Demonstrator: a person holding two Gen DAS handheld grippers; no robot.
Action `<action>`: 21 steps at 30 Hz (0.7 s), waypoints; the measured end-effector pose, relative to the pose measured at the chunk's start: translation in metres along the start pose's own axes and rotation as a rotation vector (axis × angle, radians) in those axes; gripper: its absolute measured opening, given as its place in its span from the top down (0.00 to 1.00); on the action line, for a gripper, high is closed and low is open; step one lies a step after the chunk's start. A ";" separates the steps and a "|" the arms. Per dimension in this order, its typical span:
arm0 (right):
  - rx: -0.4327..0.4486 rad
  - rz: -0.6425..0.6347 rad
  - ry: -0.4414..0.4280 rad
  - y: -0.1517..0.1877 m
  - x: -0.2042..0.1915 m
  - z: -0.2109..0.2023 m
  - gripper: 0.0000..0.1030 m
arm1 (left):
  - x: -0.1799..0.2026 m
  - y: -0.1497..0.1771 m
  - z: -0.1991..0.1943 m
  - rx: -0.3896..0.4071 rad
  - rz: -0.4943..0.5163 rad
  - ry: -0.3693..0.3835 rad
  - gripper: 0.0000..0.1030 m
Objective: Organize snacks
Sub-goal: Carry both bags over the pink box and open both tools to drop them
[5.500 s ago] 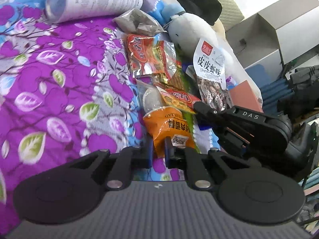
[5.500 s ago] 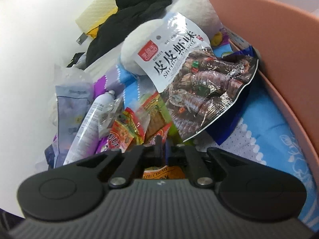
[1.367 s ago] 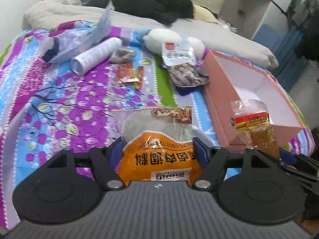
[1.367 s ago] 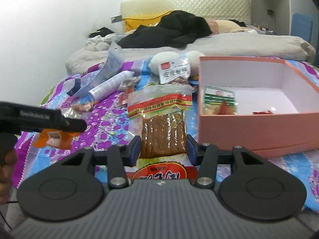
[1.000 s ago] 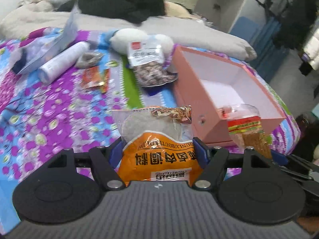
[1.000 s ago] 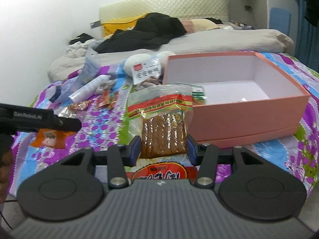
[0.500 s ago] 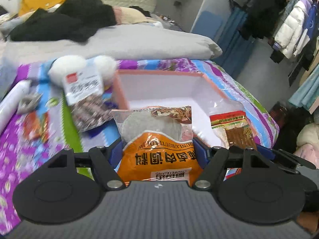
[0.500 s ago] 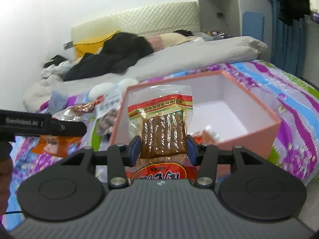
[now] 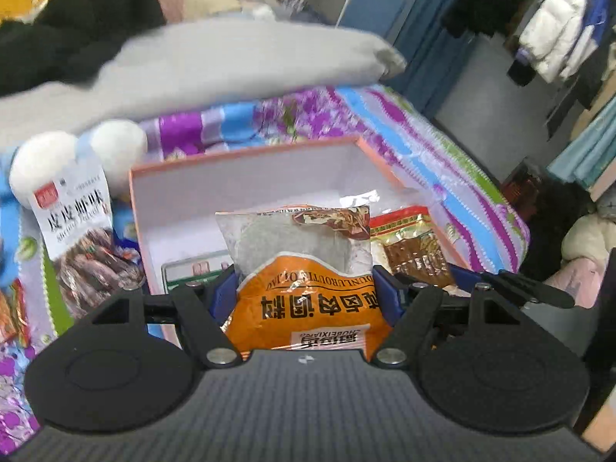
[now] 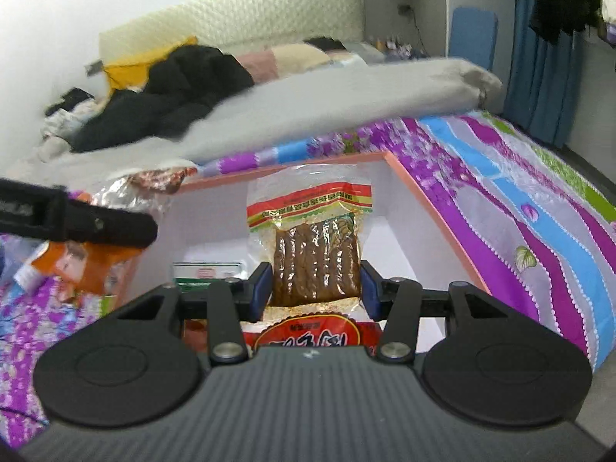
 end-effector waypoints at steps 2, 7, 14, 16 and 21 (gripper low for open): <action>-0.047 0.012 0.014 0.002 0.006 0.015 0.51 | -0.001 -0.002 0.013 -0.039 -0.008 -0.010 0.27; -0.113 0.015 0.020 0.009 0.016 0.030 0.51 | -0.001 -0.002 0.032 -0.098 -0.012 -0.023 0.27; -0.112 0.026 0.015 0.006 0.018 0.022 0.41 | -0.014 -0.001 0.038 -0.137 -0.051 -0.024 0.17; -0.106 0.030 0.010 0.005 0.021 0.023 0.40 | -0.018 0.000 0.036 -0.134 -0.064 -0.029 0.12; -0.097 0.048 0.001 0.009 0.019 0.018 0.39 | -0.025 0.005 0.031 -0.123 -0.066 -0.035 0.12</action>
Point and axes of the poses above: each gripper's, at about its wrist camera, not at the fingertips, and z roughly the way its jaws point, x to its right, y to its underside, the point moved 1 cm from there along z, roughly the way its jaws point, and after that the axes turned 6 degrees about y, right-handed, at the moved point
